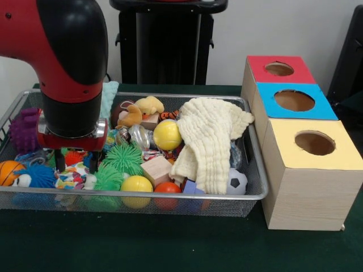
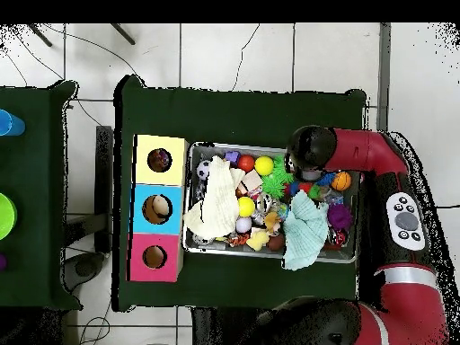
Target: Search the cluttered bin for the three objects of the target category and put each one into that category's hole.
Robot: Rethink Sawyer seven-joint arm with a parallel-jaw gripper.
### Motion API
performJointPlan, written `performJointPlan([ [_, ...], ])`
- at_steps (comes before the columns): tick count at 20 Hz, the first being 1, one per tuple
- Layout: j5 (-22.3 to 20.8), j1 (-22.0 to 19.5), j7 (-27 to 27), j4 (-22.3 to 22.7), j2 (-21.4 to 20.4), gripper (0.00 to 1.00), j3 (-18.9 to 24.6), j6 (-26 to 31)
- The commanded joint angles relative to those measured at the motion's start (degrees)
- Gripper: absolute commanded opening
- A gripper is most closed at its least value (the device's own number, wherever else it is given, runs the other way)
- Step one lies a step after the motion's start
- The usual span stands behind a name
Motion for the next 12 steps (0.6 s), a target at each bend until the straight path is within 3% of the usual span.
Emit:
performJointPlan([
  [1, -6.1, -1.3, -15.3, -0.4, 3.2, 1.0, 2.1, -3.8],
  [12, -6.5, 1.4, -12.4, -4.6, 7.7, 1.0, 0.6, -0.7],
])
